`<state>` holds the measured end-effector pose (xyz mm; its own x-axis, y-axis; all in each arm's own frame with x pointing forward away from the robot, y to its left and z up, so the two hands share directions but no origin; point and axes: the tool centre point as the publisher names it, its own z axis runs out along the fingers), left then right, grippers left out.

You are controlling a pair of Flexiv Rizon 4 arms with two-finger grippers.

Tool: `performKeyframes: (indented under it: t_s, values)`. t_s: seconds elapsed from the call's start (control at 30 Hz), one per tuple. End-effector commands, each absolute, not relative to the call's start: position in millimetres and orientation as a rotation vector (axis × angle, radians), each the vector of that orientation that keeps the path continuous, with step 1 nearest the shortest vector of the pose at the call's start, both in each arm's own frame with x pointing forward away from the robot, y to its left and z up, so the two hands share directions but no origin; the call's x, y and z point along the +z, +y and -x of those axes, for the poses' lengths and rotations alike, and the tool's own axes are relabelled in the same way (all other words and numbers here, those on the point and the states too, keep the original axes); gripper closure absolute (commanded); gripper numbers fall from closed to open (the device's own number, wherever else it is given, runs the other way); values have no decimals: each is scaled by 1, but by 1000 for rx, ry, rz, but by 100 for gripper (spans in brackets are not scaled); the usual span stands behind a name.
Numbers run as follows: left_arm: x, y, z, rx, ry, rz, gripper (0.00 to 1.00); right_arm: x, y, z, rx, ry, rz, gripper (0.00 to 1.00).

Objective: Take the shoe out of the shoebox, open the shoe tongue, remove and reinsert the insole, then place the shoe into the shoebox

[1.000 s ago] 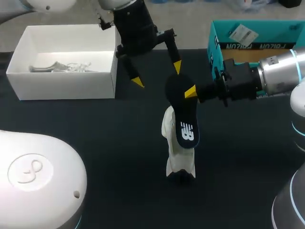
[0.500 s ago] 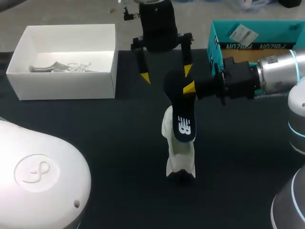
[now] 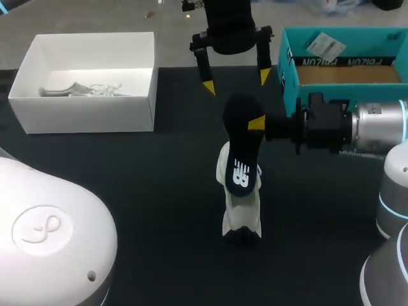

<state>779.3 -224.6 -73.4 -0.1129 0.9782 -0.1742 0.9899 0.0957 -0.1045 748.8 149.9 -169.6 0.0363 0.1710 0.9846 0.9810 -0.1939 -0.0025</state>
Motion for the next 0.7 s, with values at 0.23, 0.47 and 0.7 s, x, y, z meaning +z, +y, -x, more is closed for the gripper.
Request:
performKeyframes:
  t_s: [0.23,0.47,0.7]
  values:
    - [-72,-231,-773,-324,2213,-2094,0,-167,152,-748,-1261,-1227,1478,100]
    - [-73,-235,-767,-337,2155,-2153,0,-167,151,-749,-1260,-1227,1472,100]
    - [-73,-239,-767,-347,2110,-2186,0,-164,150,-748,-1264,-1236,1464,100]
